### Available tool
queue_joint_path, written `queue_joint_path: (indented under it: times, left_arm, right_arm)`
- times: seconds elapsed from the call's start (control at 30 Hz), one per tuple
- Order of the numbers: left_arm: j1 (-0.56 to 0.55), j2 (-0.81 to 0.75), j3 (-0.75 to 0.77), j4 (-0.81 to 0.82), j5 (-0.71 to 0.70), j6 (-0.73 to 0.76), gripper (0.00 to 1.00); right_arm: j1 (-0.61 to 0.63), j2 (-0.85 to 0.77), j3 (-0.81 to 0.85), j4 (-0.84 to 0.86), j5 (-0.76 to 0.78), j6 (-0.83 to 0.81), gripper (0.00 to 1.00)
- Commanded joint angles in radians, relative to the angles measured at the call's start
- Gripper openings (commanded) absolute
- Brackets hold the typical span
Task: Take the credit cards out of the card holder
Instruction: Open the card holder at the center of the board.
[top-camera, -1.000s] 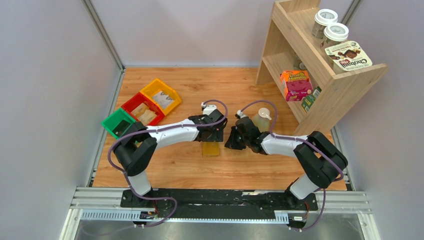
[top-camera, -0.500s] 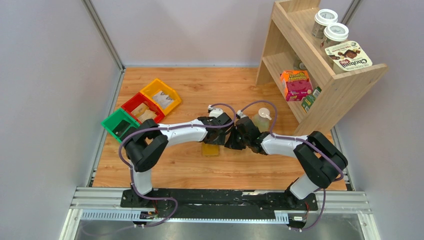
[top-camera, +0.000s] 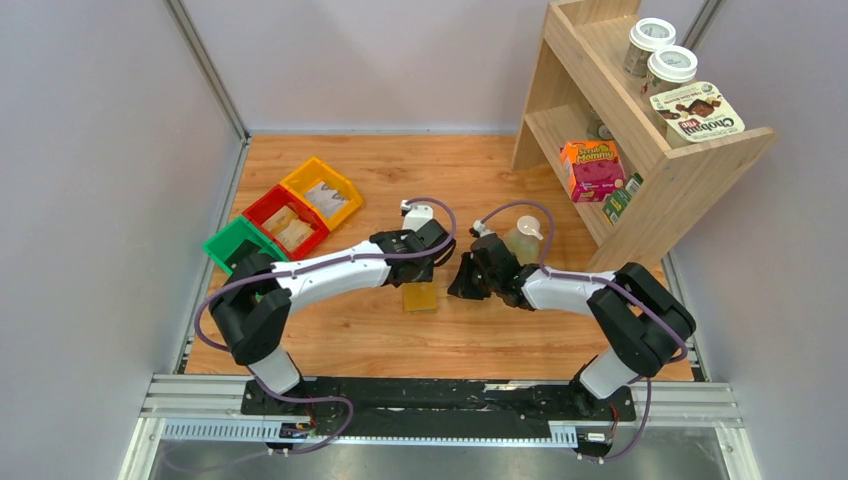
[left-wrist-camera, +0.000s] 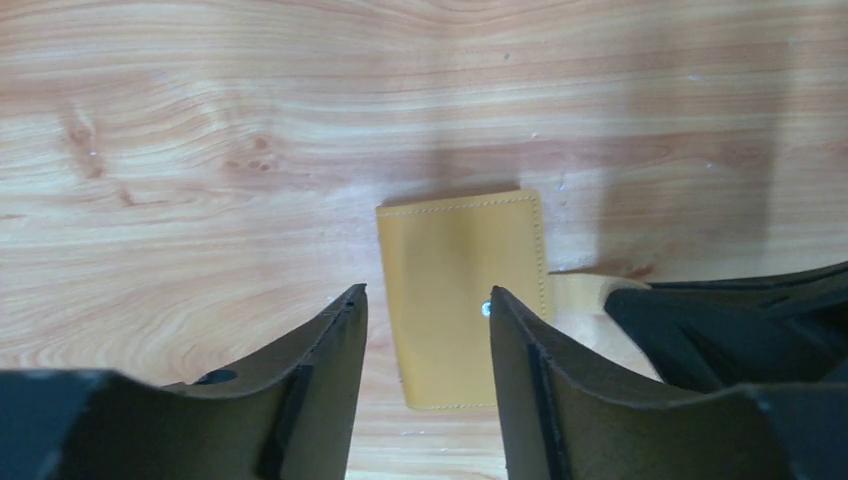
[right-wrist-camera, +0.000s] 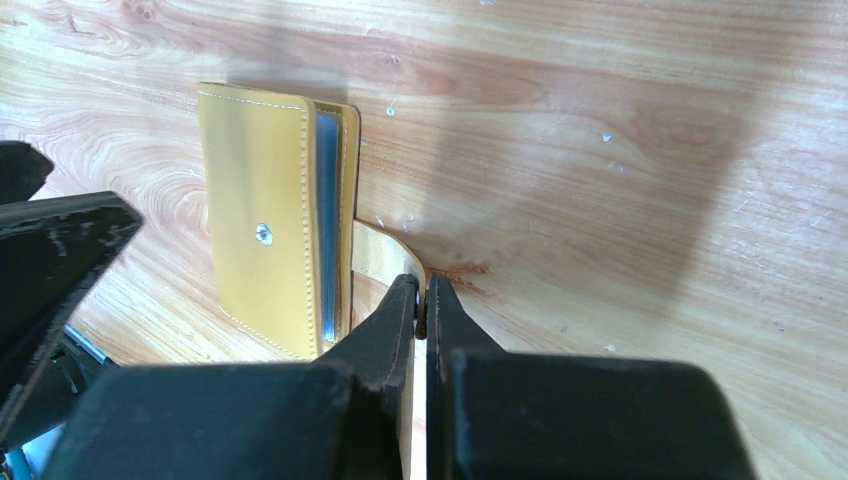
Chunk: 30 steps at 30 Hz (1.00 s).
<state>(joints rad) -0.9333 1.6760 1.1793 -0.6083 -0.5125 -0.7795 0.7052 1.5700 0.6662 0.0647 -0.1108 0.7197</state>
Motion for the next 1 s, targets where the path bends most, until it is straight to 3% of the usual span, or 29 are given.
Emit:
queue_joint_path:
  times: [0.0, 0.13, 0.27, 0.33, 0.37, 0.43, 0.5, 0.97]
  left_arm:
    - [0.004, -0.084, -0.055, -0.021, -0.038, -0.007, 0.53]
    - [0.025, -0.157, -0.144, -0.004, -0.028, -0.041, 0.39]
    - [0.059, -0.24, -0.274, 0.057, 0.023, -0.078, 0.34]
    - [0.06, -0.26, -0.283, 0.09, 0.052, -0.076, 0.43]
    - [0.059, -0.265, -0.28, 0.108, 0.068, -0.07, 0.58]
    - [0.059, -0.263, -0.265, 0.145, 0.095, -0.06, 0.75]
    - [0.059, -0.234, -0.23, 0.157, 0.112, -0.049, 0.82]
    - [0.019, 0.155, 0.107, 0.068, 0.085, -0.021, 0.9]
  right_arm:
    - [-0.003, -0.033, -0.014, 0.02, 0.025, 0.003, 0.0]
    - [-0.004, -0.045, -0.013, 0.009, 0.034, -0.006, 0.0]
    - [-0.004, -0.059, -0.011, -0.002, 0.045, -0.017, 0.0]
    - [-0.004, -0.062, -0.011, -0.005, 0.051, -0.02, 0.0]
    - [-0.004, -0.059, -0.011, -0.005, 0.051, -0.02, 0.0]
    - [-0.004, -0.056, -0.011, -0.003, 0.049, -0.02, 0.0]
    - [-0.004, -0.051, -0.008, -0.003, 0.049, -0.02, 0.0]
    - [-0.004, -0.051, -0.011, 0.003, 0.048, -0.023, 0.0]
